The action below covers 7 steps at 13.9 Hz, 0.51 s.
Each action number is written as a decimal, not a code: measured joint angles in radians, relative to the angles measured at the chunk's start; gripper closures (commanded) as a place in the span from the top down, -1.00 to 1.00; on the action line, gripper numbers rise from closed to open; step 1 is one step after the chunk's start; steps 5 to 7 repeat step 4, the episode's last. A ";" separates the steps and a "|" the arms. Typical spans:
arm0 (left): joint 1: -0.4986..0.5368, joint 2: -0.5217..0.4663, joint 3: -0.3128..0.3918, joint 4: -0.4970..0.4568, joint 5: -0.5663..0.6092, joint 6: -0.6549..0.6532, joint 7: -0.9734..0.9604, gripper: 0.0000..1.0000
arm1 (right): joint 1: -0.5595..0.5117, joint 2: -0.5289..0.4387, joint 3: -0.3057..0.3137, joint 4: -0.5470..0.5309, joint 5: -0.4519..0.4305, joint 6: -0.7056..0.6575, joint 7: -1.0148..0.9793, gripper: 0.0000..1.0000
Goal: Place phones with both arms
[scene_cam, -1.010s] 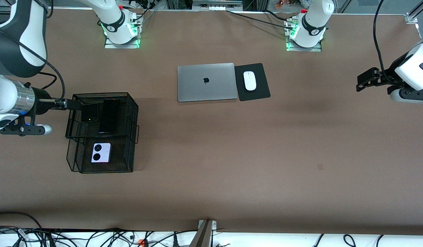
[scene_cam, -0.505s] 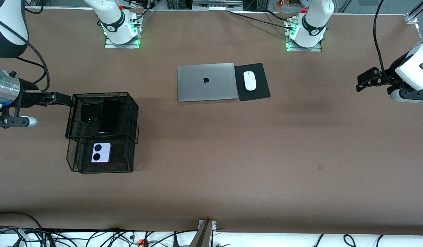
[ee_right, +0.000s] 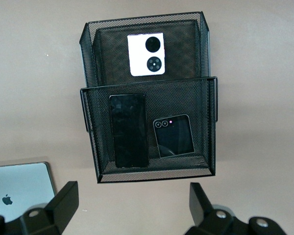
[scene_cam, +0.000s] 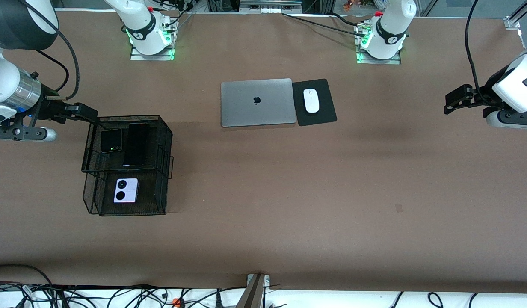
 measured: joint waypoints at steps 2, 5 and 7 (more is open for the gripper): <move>0.000 0.000 0.000 0.000 0.000 0.000 0.000 1.00 | 0.000 0.001 0.000 0.000 0.000 0.000 0.004 1.00; 0.000 0.000 0.000 0.000 0.000 0.000 0.000 1.00 | 0.000 0.002 0.000 0.000 0.000 0.000 0.006 1.00; 0.000 0.000 0.000 0.000 0.000 0.000 0.000 1.00 | 0.000 0.002 0.000 0.000 0.000 0.000 0.006 1.00</move>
